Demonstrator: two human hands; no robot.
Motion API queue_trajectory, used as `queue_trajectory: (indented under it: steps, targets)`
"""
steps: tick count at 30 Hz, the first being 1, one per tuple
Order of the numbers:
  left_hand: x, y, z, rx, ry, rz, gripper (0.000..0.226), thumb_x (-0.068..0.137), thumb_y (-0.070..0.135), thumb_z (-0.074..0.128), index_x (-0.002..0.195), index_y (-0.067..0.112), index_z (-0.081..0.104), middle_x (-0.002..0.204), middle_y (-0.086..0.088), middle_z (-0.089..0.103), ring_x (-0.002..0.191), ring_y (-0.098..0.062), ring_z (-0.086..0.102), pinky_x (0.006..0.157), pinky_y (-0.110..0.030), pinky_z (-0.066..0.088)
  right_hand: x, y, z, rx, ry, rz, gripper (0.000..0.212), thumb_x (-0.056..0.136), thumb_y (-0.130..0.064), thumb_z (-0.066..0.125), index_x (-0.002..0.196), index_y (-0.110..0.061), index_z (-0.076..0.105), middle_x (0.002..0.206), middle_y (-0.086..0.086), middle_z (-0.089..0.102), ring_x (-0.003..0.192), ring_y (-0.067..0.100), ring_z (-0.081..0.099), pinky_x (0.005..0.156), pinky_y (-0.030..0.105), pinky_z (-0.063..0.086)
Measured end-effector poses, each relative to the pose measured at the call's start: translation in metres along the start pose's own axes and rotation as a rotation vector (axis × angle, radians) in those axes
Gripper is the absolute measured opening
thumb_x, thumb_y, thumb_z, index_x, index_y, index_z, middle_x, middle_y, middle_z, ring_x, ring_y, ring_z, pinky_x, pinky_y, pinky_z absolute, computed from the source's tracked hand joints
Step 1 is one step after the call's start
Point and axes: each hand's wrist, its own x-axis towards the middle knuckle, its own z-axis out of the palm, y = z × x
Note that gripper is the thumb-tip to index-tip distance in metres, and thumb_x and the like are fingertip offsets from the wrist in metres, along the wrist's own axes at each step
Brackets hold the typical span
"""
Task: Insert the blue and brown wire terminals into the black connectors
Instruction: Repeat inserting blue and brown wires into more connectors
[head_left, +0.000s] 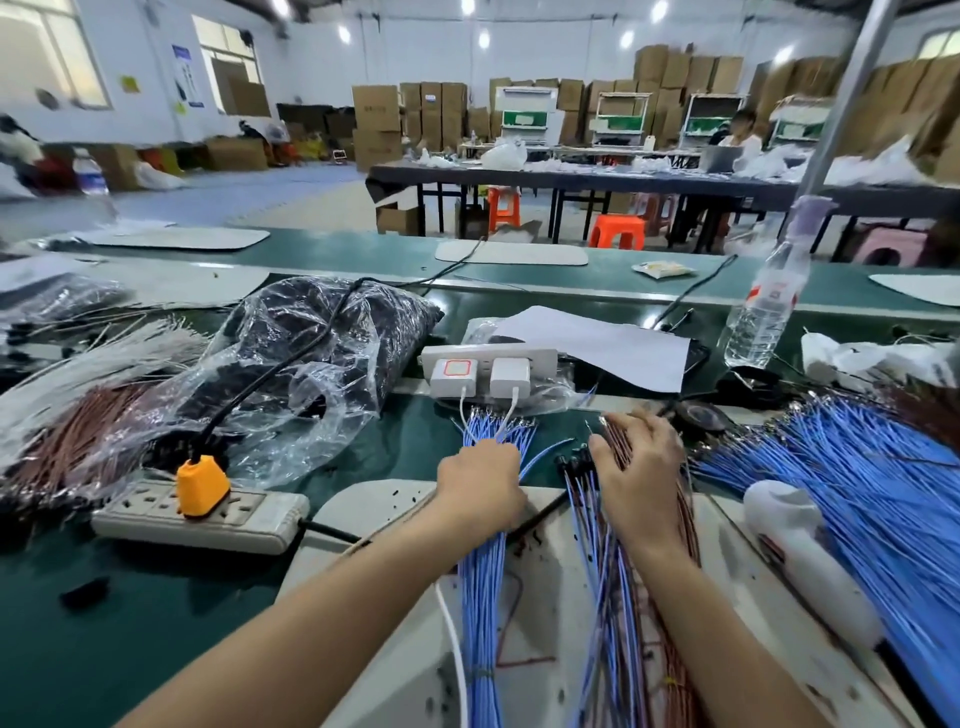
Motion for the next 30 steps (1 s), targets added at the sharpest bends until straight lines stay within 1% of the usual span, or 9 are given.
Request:
queue_trajectory:
  steps: [3,6,7,9,13,17,20,23,30]
  targets:
    - [0.006,-0.010,0.000,-0.313,-0.010,-0.061,0.012,0.082,0.024,0.063,0.077,0.013,0.062,0.084,-0.002,0.066,0.087,-0.022,0.061,0.073,-0.029,0.048,-0.005,-0.006,-0.002,0.095,0.005,-0.091,0.004,0.089,-0.014,0.065,0.091,-0.015,0.068,0.098,0.000,0.059,0.097,0.014,0.053,0.082,0.010,0.033]
    - [0.008,-0.014,-0.003,-0.501,0.067,-0.055,0.022,0.080,0.023,0.069,0.063,0.023,0.055,0.064,0.009,0.055,0.067,-0.010,0.053,0.055,-0.015,0.040,-0.011,-0.009,0.002,0.149,-0.195,-0.063,0.023,0.088,-0.024,0.067,0.067,-0.014,0.065,0.060,-0.003,0.064,0.055,0.008,0.057,0.055,0.012,0.039]
    - [0.008,-0.014,-0.004,-0.535,0.096,-0.047,0.022,0.079,0.022,0.070,0.063,0.023,0.055,0.063,0.010,0.053,0.063,-0.007,0.050,0.048,-0.010,0.034,-0.012,-0.008,0.004,0.157,-0.287,-0.028,0.026,0.088,-0.028,0.066,0.065,-0.016,0.066,0.056,-0.002,0.064,0.050,0.007,0.055,0.053,0.017,0.041]
    - [0.006,-0.012,-0.006,-0.580,0.149,-0.007,0.021,0.078,0.023,0.070,0.063,0.021,0.056,0.069,0.008,0.053,0.064,-0.004,0.047,0.050,-0.008,0.035,-0.014,-0.009,0.006,0.289,-0.428,0.061,0.025,0.089,-0.030,0.065,0.067,-0.018,0.069,0.061,0.002,0.066,0.048,0.010,0.056,0.051,0.025,0.042]
    - [-0.006,-0.002,-0.008,-0.598,0.183,0.143,0.028,0.078,0.023,0.074,0.060,0.025,0.052,0.074,0.011,0.050,0.065,0.003,0.045,0.059,-0.010,0.032,-0.014,-0.009,0.002,0.701,-0.455,0.177,0.021,0.091,-0.011,0.061,0.073,-0.006,0.071,0.052,0.002,0.059,0.043,0.011,0.050,0.042,0.018,0.039]
    - [-0.022,0.002,-0.003,-0.588,0.086,0.253,0.015,0.082,0.017,0.069,0.077,0.022,0.055,0.078,0.007,0.061,0.056,0.007,0.049,0.057,-0.011,0.035,-0.010,-0.011,0.002,0.804,-0.346,0.251,0.025,0.090,-0.007,0.060,0.066,-0.008,0.069,0.055,0.004,0.062,0.043,0.009,0.050,0.041,0.018,0.040]
    - [-0.039,-0.002,0.009,-0.391,-0.058,0.336,0.013,0.082,0.021,0.069,0.092,0.020,0.060,0.077,0.008,0.058,0.071,-0.011,0.054,0.061,-0.016,0.039,-0.006,-0.013,-0.002,0.969,-0.311,0.371,0.016,0.087,-0.015,0.060,0.074,-0.007,0.066,0.059,0.008,0.066,0.039,0.011,0.052,0.038,0.018,0.042]
    - [-0.055,-0.012,0.015,-0.314,-0.128,0.439,0.017,0.082,0.024,0.068,0.099,0.022,0.064,0.073,0.008,0.057,0.069,-0.010,0.052,0.066,-0.023,0.041,-0.001,-0.010,-0.009,1.056,-0.242,0.378,0.015,0.082,-0.023,0.061,0.079,-0.009,0.066,0.057,0.006,0.065,0.040,0.010,0.053,0.039,0.017,0.044]
    - [-0.075,-0.026,0.016,-0.219,-0.223,0.603,0.025,0.080,0.027,0.074,0.101,0.019,0.062,0.078,0.002,0.065,0.072,-0.015,0.053,0.081,-0.023,0.034,0.025,0.011,-0.043,1.276,0.369,0.638,0.016,0.097,-0.022,0.051,0.083,-0.023,0.057,0.062,-0.011,0.067,0.053,0.001,0.061,0.055,0.012,0.050]
